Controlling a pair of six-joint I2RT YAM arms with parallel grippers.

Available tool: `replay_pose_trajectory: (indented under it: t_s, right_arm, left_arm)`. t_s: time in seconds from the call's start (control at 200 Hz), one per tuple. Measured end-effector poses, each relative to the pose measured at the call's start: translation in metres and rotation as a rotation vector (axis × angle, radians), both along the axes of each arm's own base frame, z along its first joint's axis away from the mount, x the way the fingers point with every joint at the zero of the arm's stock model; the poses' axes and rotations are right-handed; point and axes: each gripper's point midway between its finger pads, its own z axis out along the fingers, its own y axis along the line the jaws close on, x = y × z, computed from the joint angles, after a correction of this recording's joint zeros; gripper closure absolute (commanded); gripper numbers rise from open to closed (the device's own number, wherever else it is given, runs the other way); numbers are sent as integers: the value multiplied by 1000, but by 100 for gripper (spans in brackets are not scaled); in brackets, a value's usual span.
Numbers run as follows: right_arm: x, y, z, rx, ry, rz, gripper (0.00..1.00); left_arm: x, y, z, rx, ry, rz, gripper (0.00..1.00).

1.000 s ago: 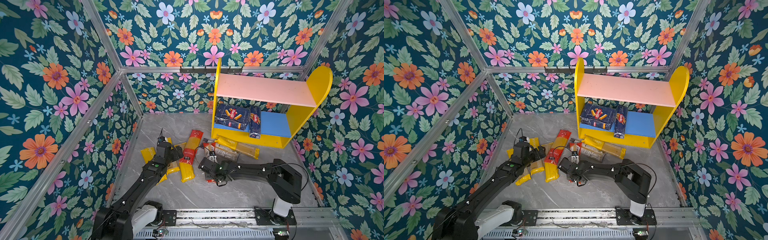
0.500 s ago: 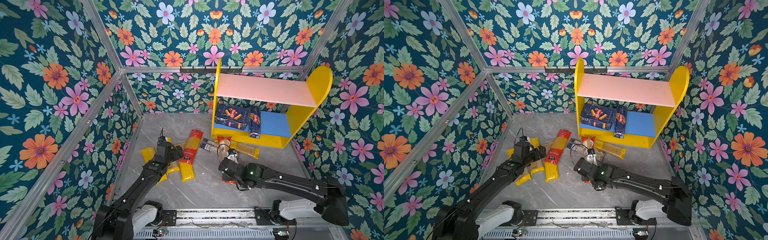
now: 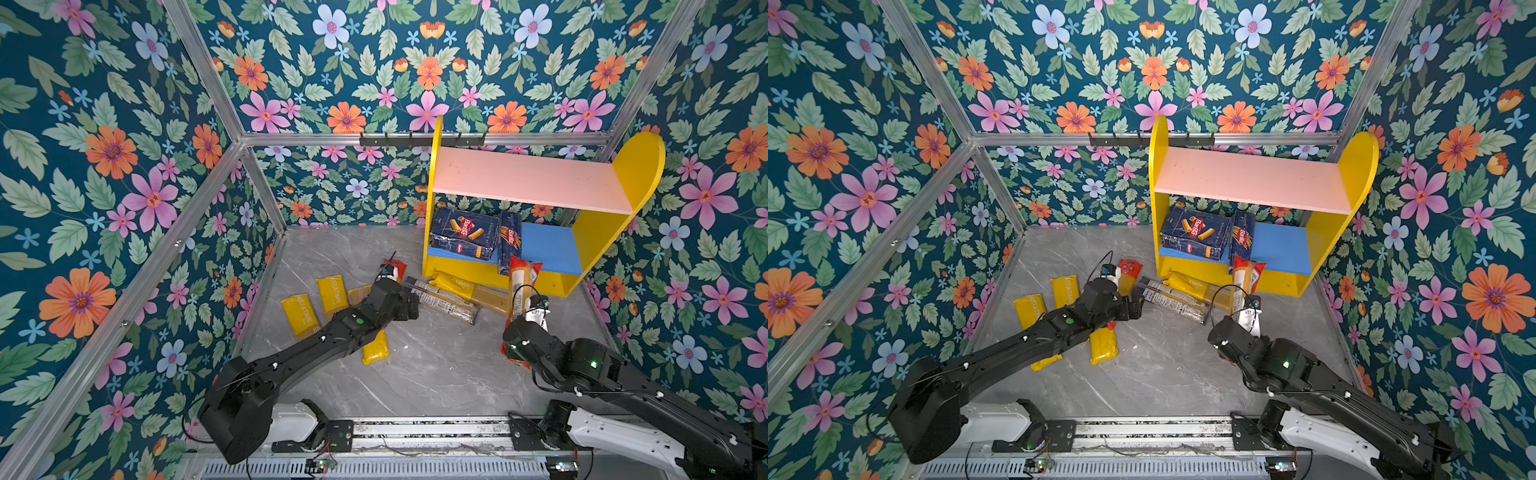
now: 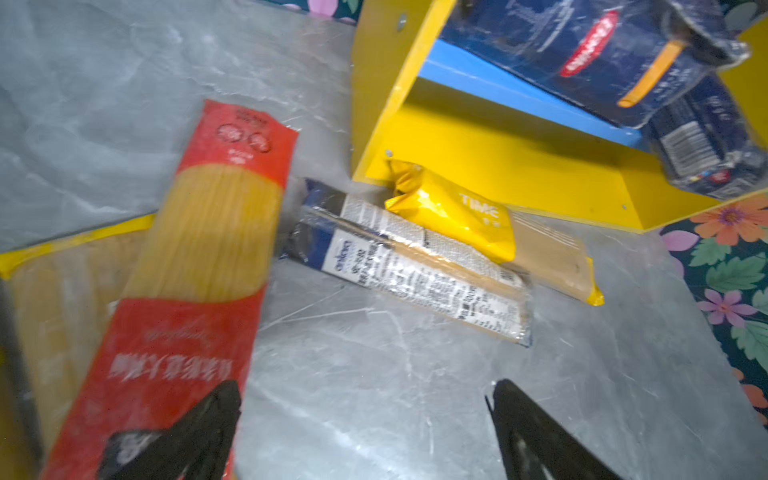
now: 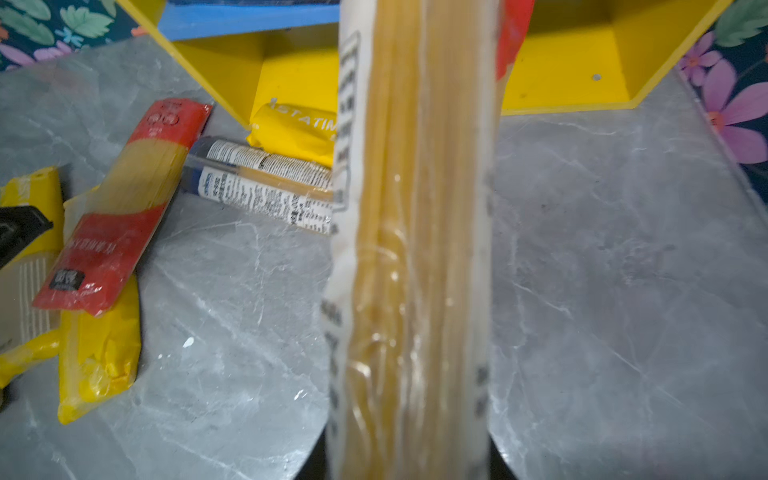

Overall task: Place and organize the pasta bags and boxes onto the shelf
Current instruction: 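Carry the bag to the shelf with right gripper while left reaches toward pile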

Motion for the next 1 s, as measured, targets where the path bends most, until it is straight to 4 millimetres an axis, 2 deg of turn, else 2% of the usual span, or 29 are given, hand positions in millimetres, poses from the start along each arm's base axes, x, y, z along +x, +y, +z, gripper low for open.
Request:
replay_pose_trajectory:
  t_s: [0.115, 0.25, 0.425, 0.53, 0.68, 0.81, 1.0]
  right_arm:
    - [6, -27, 13, -27, -17, -84, 76]
    - [14, -59, 16, -36, -11, -192, 76]
    - [32, -89, 9, 19, 35, -301, 76]
    - [47, -87, 9, 34, 66, -271, 76]
    - [76, -73, 18, 40, 56, -202, 76]
    - [96, -68, 17, 31, 68, -169, 75]
    - [124, -71, 14, 7, 78, -161, 75]
  left_arm:
    - [-6, -36, 16, 5, -39, -96, 4]
    - [-21, -74, 37, 17, -101, -242, 3]
    - [-26, -96, 61, 16, -165, -340, 3]
    - [-30, -103, 73, 7, -191, -382, 3]
    - [-29, -104, 79, 28, -219, -399, 2]
    - [-27, -103, 75, 52, -223, -401, 2]
    - [-23, -99, 66, 98, -233, -387, 2]
